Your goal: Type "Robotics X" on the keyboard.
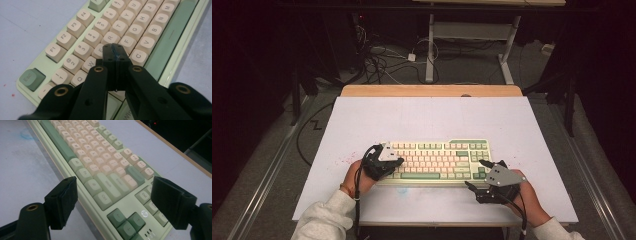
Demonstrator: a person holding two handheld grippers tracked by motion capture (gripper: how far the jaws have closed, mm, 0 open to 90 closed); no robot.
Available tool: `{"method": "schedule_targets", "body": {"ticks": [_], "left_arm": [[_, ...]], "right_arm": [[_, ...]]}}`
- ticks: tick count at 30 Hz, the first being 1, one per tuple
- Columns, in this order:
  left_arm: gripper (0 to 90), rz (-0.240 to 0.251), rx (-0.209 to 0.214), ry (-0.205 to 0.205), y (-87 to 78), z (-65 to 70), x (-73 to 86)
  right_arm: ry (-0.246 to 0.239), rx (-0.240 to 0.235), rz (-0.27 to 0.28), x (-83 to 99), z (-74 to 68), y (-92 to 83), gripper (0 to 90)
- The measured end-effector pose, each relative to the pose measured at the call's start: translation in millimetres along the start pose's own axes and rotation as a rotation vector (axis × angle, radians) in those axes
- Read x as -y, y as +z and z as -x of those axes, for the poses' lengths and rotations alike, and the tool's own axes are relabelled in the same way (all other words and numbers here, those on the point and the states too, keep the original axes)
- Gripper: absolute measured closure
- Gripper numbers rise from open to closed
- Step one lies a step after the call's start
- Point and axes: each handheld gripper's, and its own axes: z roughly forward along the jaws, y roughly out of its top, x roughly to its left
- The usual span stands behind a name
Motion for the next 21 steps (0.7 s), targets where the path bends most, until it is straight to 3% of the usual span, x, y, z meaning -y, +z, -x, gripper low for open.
{"method": "schedule_targets", "body": {"ticks": [5, 11, 21], "left_arm": [[87.6, -0.008, -0.007, -0.003, 0.8, -0.5, 0.9], [87.6, 0.037, -0.024, 0.003, -8.2, 2.1, -2.8], [87.6, 0.068, -0.028, 0.023, -16.4, 5.9, -5.7]], "right_arm": [[0.004, -0.005, -0.006, 0.1, -0.3, 1.2, 22.1], [0.003, 0.0, -0.001, -0.6, 0.4, 0.0, 21.9], [0.001, 0.005, 0.004, -0.3, 2.0, -1.5, 21.9]]}}
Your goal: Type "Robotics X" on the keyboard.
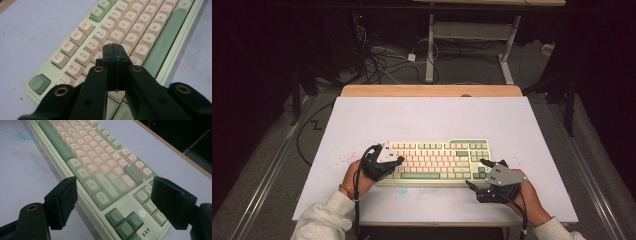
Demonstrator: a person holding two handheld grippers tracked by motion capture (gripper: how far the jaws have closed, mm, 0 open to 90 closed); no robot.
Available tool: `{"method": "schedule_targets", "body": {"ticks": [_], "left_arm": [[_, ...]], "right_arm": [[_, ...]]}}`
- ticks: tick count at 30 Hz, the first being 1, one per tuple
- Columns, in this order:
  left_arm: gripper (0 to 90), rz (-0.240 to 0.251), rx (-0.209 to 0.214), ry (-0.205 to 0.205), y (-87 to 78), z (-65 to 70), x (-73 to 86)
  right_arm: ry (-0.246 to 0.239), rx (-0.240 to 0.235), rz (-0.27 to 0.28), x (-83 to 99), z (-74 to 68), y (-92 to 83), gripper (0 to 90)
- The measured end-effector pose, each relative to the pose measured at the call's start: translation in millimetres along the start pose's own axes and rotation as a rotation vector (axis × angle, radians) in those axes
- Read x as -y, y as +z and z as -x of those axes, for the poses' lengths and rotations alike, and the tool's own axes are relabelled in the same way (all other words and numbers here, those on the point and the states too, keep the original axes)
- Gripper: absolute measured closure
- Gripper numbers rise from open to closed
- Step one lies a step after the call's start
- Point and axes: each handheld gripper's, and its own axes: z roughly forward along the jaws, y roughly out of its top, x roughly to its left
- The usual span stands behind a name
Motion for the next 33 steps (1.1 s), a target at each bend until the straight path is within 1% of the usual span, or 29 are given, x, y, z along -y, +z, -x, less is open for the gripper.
{"method": "schedule_targets", "body": {"ticks": [3, 6, 10, 19, 30, 33], "left_arm": [[87.6, 0.022, -0.001, 0.006, -4.6, 2.5, -2.3], [87.6, 0.029, -0.002, 0.019, -7.5, 4.9, -4.0], [87.6, 0.037, 0.005, 0.023, -9.9, 7.2, -4.5], [87.6, 0.042, 0.021, 0.042, -12.4, 13.9, -5.0], [87.6, 0.03, 0.052, 0.078, -8.4, 24.6, -7.3], [87.6, 0.031, 0.057, 0.077, -7.6, 26.1, -7.5]], "right_arm": [[0.001, 0.001, 0.008, -0.9, 0.1, -1.6, 21.9], [0.005, 0.004, 0.008, -1.0, 0.7, -2.1, 21.9], [0.005, 0.005, 0.008, -0.9, 1.0, -2.1, 22.0], [0.004, 0.007, 0.007, -0.9, 1.1, -1.9, 22.0], [-0.003, 0.006, 0.004, -0.8, 0.3, -1.6, 21.9], [-0.001, 0.005, 0.004, -0.8, 0.5, -1.5, 21.9]]}}
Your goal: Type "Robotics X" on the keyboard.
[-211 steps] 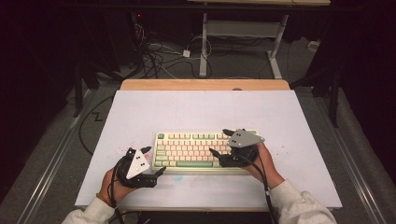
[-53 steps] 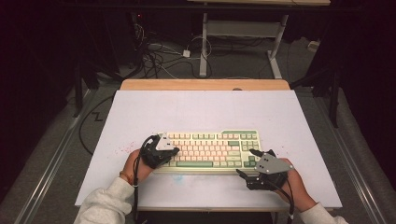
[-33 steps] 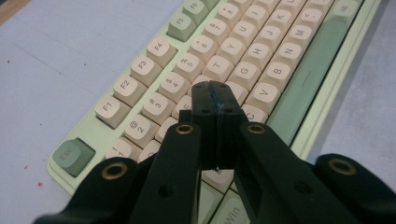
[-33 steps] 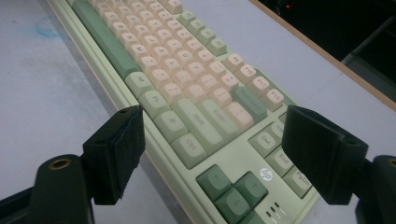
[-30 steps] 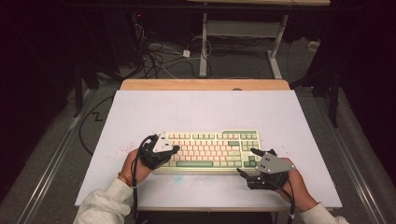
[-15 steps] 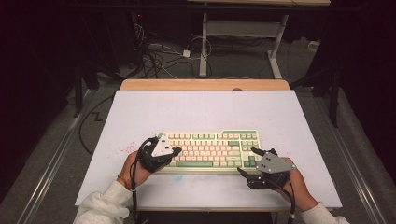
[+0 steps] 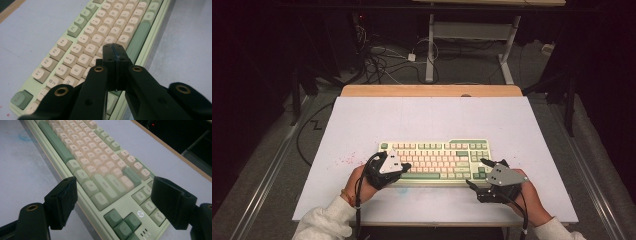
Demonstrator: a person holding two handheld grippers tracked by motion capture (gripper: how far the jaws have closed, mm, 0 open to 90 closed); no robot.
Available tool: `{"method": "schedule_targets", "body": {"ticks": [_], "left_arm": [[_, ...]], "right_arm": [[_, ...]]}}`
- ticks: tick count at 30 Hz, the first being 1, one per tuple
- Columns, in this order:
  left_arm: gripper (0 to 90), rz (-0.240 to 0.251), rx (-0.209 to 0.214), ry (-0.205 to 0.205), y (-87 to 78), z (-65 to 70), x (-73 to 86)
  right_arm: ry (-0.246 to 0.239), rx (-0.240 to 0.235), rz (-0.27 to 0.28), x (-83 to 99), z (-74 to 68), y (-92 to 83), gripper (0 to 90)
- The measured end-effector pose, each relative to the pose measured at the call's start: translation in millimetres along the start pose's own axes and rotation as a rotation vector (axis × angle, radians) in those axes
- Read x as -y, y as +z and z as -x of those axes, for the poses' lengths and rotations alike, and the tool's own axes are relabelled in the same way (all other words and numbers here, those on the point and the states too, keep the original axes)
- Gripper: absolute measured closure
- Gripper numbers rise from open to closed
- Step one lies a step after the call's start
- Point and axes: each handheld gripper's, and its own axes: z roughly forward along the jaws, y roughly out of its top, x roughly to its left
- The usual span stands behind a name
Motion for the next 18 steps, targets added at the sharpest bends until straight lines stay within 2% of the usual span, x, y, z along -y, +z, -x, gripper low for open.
{"method": "schedule_targets", "body": {"ticks": [18], "left_arm": [[87.6, -0.027, 0.017, 0.028, 7.4, 10.2, 0.8]], "right_arm": [[-0.001, -0.003, -0.004, 0.3, -0.2, 0.4, 21.9]]}}
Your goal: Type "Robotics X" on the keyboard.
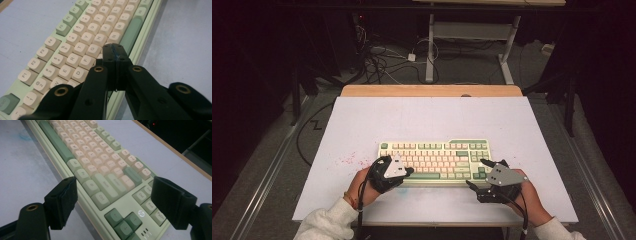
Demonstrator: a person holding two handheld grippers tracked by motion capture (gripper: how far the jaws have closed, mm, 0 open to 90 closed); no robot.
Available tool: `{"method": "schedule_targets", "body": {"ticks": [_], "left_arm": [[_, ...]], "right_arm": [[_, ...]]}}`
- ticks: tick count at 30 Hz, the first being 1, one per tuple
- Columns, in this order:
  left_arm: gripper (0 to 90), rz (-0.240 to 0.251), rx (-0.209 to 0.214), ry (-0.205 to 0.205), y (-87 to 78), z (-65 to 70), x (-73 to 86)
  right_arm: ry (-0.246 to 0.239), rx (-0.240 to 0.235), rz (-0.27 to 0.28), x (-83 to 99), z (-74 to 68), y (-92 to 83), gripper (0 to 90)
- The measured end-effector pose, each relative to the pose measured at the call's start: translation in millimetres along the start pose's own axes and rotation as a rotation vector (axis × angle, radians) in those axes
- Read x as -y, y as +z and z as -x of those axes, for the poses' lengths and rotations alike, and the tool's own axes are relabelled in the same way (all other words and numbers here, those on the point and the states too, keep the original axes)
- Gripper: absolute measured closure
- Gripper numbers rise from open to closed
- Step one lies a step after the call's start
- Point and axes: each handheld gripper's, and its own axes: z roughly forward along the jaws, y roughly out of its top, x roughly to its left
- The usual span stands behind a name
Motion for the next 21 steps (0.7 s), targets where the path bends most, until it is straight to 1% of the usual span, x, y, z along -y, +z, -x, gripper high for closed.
{"method": "schedule_targets", "body": {"ticks": [4, 11, 14, 15, 19, 21], "left_arm": [[87.6, -0.017, 0.001, 0.011, 3.2, 2.5, 0.8], [87.6, -0.028, 0.006, 0.014, 5.6, 2.7, 1.3], [87.5, -0.031, -0.003, 0.012, 6.8, 2.3, 1.8], [87.6, -0.03, -0.012, 0.012, 7.0, 2.2, 1.9], [87.6, -0.019, -0.017, 0.005, 5.9, 0.8, 1.4], [87.6, -0.022, -0.016, 0.006, 6.3, 0.8, 1.5]], "right_arm": [[-0.001, -0.002, -0.001, 0.1, -0.3, 0.3, 21.9], [-0.002, -0.002, -0.003, 0.3, -0.4, 1.0, 21.9], [-0.002, -0.003, -0.003, 0.4, -0.4, 1.0, 21.9], [-0.003, -0.004, -0.003, 0.4, -0.4, 1.1, 21.9], [-0.005, -0.006, -0.008, 0.8, -0.9, 1.5, 22.0], [-0.006, -0.006, -0.007, 0.8, -1.0, 1.4, 21.9]]}}
